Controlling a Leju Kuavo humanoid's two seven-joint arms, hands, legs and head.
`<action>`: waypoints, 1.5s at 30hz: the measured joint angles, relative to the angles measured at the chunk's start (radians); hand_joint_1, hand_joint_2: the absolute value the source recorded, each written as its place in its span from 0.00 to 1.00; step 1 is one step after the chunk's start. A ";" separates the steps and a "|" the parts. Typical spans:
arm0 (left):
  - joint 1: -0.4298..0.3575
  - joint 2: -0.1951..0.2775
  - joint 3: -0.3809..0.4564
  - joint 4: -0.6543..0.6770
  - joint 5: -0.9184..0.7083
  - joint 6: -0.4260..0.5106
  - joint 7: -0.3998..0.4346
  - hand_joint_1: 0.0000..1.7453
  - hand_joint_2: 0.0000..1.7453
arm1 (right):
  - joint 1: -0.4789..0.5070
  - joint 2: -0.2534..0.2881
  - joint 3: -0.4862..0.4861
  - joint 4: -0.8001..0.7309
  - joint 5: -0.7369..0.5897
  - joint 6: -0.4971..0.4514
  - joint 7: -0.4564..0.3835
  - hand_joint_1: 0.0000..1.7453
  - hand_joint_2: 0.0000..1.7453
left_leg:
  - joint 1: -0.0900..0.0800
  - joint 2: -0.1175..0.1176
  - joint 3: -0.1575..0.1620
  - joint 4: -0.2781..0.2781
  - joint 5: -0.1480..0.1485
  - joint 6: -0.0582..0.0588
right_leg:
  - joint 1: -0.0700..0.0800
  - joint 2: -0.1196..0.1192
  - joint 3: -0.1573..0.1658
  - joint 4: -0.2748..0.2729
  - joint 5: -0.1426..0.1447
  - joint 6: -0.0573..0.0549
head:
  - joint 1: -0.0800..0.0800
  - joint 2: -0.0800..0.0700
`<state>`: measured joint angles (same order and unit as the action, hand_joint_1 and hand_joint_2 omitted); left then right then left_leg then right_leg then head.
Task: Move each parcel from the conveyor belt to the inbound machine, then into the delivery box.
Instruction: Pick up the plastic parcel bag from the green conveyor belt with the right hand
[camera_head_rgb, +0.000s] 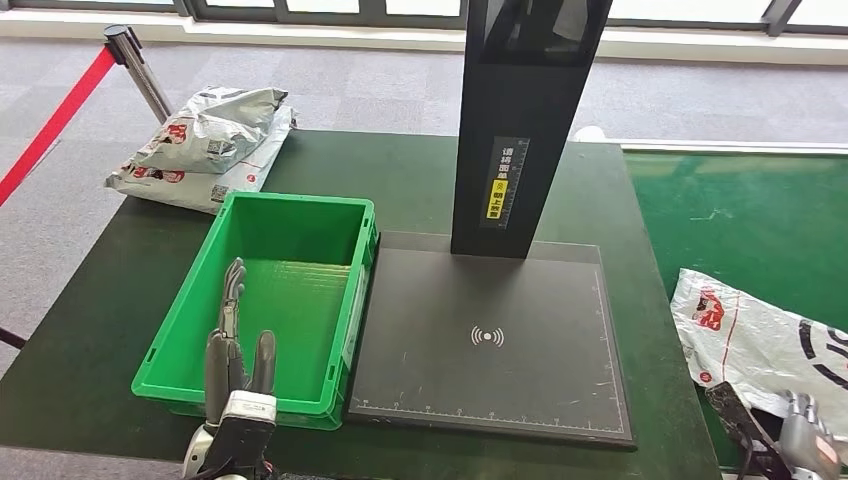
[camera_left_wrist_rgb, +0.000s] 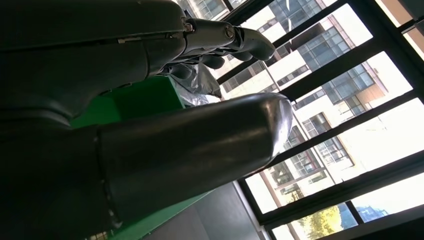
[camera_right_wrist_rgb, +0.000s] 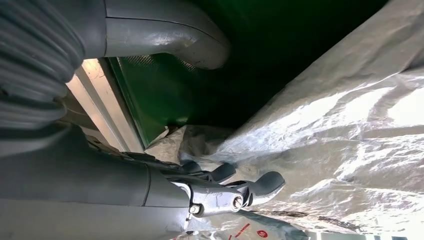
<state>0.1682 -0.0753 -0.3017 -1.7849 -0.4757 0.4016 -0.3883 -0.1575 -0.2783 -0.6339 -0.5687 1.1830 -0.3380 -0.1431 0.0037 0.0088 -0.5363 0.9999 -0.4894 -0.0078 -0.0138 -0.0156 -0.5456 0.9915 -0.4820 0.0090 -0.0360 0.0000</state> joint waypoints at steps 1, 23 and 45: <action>0.001 0.001 0.000 0.000 0.000 0.001 0.000 0.00 0.00 | -0.002 -0.001 -0.001 0.004 0.000 0.000 0.000 0.00 1.00 | 0.000 0.000 0.000 0.000 0.000 0.000 | 0.000 0.000 0.001 0.000 0.000 0.001 | 0.000 0.000; -0.020 0.016 -0.008 0.097 0.090 0.141 0.030 0.00 0.00 | -0.065 0.055 0.009 0.038 0.036 -0.067 -0.005 1.00 1.00 | 0.000 0.003 -0.009 0.001 -0.001 0.002 | 0.000 0.004 0.002 -0.003 0.002 0.003 | 0.000 0.000; -0.035 0.035 -0.008 0.118 0.107 0.148 0.036 0.00 0.00 | 0.023 0.217 0.169 -0.291 -0.259 -0.231 -0.147 1.00 1.00 | 0.001 0.004 -0.007 0.000 0.001 0.000 | 0.003 0.005 -0.002 0.000 0.003 0.002 | 0.000 0.000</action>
<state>0.1335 -0.0404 -0.3101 -1.6669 -0.3689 0.5501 -0.3527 -0.1345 -0.0612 -0.4653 -0.8595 0.9236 -0.5690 -0.2901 0.0042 0.0131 -0.5432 1.0000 -0.4882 -0.0081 -0.0109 -0.0102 -0.5479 0.9911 -0.4787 0.0108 -0.0361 0.0000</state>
